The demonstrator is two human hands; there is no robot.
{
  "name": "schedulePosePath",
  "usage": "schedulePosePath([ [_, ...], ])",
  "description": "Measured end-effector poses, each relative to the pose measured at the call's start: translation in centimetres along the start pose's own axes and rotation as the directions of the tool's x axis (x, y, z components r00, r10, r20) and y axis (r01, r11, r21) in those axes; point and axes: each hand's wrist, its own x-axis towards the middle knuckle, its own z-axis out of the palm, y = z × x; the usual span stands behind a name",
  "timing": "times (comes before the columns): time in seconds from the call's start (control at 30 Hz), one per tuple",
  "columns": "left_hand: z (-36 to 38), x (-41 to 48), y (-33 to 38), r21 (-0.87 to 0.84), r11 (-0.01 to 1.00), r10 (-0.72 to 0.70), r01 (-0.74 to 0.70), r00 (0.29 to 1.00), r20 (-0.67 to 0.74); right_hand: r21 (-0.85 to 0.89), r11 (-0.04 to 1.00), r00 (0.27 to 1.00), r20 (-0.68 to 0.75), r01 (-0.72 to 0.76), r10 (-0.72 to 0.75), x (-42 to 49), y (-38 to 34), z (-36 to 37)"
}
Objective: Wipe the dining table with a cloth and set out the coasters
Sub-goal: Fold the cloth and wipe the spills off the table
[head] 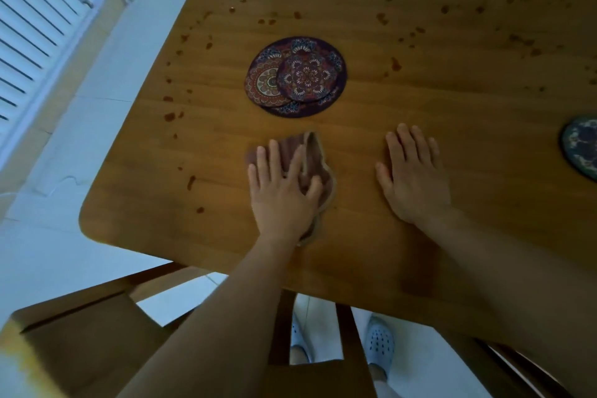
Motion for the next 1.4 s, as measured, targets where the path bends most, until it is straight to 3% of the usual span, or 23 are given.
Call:
schedulePosePath([
  [0.1,0.4,-2.7,-1.3,0.015,0.984,0.176,-0.176,0.984,0.024,-0.062,0.998,1.0,0.005,-0.027,0.027,-0.1,-0.8,-0.5],
  [0.2,0.0,-4.3,-3.9,0.053,0.978,0.199,-0.204,0.977,0.082,-0.033,0.999,1.0,0.011,-0.013,0.013,-0.3,-3.0,-1.1],
  [0.4,-0.8,-5.7,-8.1,0.069,0.991,-0.117,0.11,0.989,0.094,0.141,0.972,0.981,0.006,0.19,-0.192,0.0,-12.0,-0.9],
  [0.63,-1.6,-3.3,-13.2,0.032,0.876,-0.482,0.481,0.875,0.05,0.189,0.956,0.97,0.053,0.225,-0.239,1.5,-17.0,0.8],
  [0.73,-2.2,0.1,-15.8,0.003,0.836,-0.548,0.549,0.836,0.034,0.16,0.96,0.973,-0.007,0.23,-0.231,1.3,-17.2,1.3],
  [0.93,-3.1,5.9,-17.1,-0.045,0.833,-0.552,0.552,0.834,0.012,0.13,0.962,0.97,-0.053,0.24,-0.235,1.3,-17.2,1.9],
  [1.07,-3.1,7.1,-14.6,-0.012,0.891,-0.454,0.454,0.89,0.032,0.132,0.963,0.971,-0.076,0.234,-0.226,1.3,-17.2,2.0],
  [1.23,-2.3,4.4,-11.4,0.02,0.986,-0.166,0.166,0.985,0.038,0.143,0.96,0.97,-0.075,0.241,-0.233,1.4,-17.3,2.0],
  [1.4,-2.3,0.6,-14.6,0.046,0.986,0.153,-0.157,0.985,0.083,0.147,0.959,0.969,-0.069,0.244,-0.236,1.4,-17.1,1.8],
])
